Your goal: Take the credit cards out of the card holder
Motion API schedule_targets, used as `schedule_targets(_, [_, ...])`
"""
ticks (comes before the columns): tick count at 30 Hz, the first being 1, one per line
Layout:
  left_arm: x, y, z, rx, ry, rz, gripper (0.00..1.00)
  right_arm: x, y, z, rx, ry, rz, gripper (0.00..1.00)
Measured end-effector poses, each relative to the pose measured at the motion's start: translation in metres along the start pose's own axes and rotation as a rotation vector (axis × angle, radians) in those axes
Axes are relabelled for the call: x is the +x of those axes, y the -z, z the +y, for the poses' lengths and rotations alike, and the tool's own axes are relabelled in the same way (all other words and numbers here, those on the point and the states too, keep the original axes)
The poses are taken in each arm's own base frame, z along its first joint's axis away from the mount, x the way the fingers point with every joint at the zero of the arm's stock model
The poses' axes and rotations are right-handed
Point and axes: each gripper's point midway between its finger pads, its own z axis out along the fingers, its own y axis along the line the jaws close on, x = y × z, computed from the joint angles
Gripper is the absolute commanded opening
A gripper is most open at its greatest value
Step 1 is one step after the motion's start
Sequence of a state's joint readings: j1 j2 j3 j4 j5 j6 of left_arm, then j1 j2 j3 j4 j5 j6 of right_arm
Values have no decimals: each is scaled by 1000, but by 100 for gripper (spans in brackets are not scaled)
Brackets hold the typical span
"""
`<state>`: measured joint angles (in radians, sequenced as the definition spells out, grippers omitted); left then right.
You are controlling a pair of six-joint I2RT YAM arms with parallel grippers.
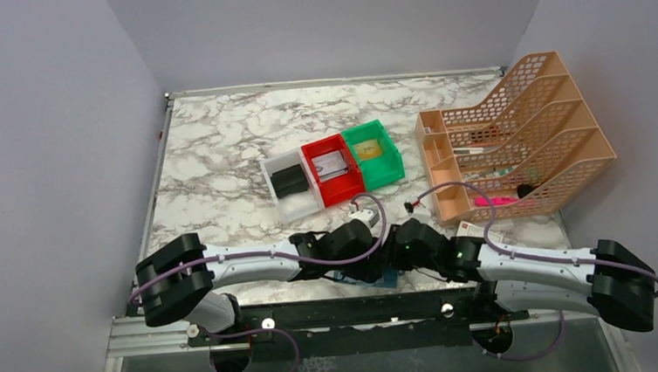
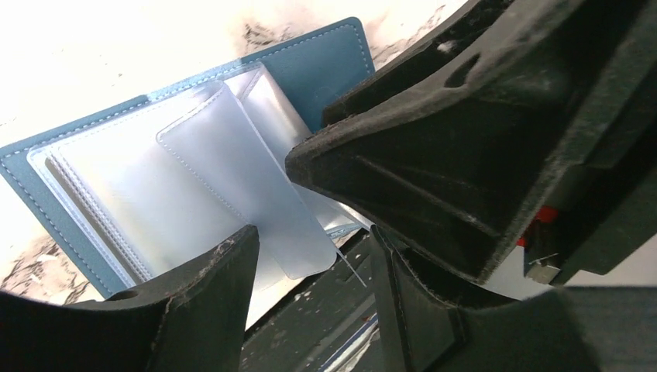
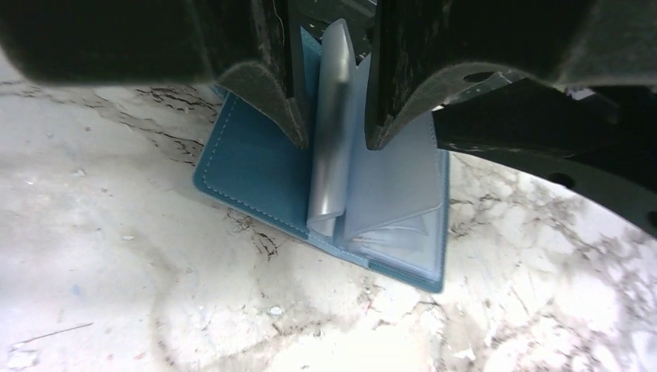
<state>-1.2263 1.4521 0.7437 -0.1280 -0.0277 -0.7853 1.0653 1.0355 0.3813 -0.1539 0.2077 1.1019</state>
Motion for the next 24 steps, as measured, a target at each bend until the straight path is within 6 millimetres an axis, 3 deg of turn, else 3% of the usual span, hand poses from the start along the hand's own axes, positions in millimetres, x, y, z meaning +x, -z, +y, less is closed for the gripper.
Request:
schedule_targets(6, [-6,-1,-14,68,3,-22,58,-11,16,2,-47,-51,-61,42])
schedule_targets(17, [-5,-12,-29,145,4,-10,62,-18,29,-12,-4,-123,-103,46])
schedule_targets(24, [-20,9,-24,100,9,-79,70,-16,34,-19,33,-103,-89,47])
